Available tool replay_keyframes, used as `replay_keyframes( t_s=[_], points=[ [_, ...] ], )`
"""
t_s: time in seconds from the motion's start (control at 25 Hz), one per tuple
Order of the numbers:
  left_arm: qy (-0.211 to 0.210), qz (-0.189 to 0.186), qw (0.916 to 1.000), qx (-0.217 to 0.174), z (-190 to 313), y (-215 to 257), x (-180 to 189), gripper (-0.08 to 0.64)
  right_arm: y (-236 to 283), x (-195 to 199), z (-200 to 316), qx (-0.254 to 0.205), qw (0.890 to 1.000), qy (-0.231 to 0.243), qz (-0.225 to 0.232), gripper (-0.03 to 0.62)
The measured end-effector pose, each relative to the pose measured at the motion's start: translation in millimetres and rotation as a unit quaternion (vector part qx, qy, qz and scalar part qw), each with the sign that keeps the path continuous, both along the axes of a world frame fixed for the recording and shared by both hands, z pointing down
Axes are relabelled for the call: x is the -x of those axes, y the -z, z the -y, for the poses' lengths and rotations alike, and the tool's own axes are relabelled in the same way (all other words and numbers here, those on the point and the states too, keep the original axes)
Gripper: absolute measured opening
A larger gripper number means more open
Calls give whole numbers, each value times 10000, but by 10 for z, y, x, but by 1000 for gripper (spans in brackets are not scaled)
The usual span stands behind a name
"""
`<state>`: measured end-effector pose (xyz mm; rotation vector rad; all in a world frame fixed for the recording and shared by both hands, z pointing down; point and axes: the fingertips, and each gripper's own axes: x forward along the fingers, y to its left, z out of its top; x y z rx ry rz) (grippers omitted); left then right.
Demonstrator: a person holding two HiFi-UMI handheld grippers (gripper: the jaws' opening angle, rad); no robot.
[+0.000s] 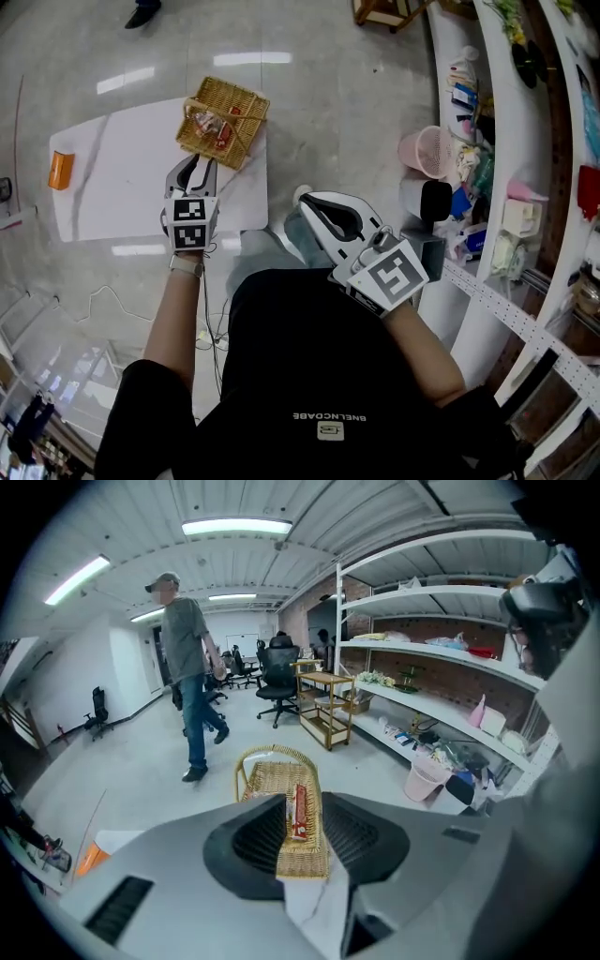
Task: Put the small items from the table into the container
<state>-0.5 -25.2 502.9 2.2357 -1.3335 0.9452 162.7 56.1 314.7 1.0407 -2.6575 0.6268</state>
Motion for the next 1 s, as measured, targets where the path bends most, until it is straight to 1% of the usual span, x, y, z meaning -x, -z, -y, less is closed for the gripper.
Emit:
replay_keyframes(
  t_s=[0.12, 0.2, 0.4, 0.52, 0.68, 0.84, 1.0],
  points=[
    [-32, -23, 9999, -132, -68, 283, -9, 114, 99, 117, 116, -222, 9996, 34, 192, 0],
    [-16, -75, 9997, -217, -124, 467, -33, 114, 180, 201, 181, -280, 9992, 92, 283, 0],
    [-14, -172, 9987, -471, -271, 899, -137, 114, 343, 423, 207, -536, 9961, 460, 525, 0],
    [39, -220, 9978, -626, -318, 1131, -142, 112, 401, 570, 266, -614, 9941, 608, 649, 0],
    [132, -393, 9954, -860, -380, 1460, -120, 112, 545, 796, 337, -761, 9904, 848, 788, 0],
    [286, -574, 9912, -1157, -404, 1806, -26, 112, 641, 1049, 367, -842, 9854, 1196, 870, 0],
    [444, -811, 9836, -1547, -444, 2151, 125, 112, 672, 1300, 375, -834, 9806, 1531, 898, 0]
  ],
)
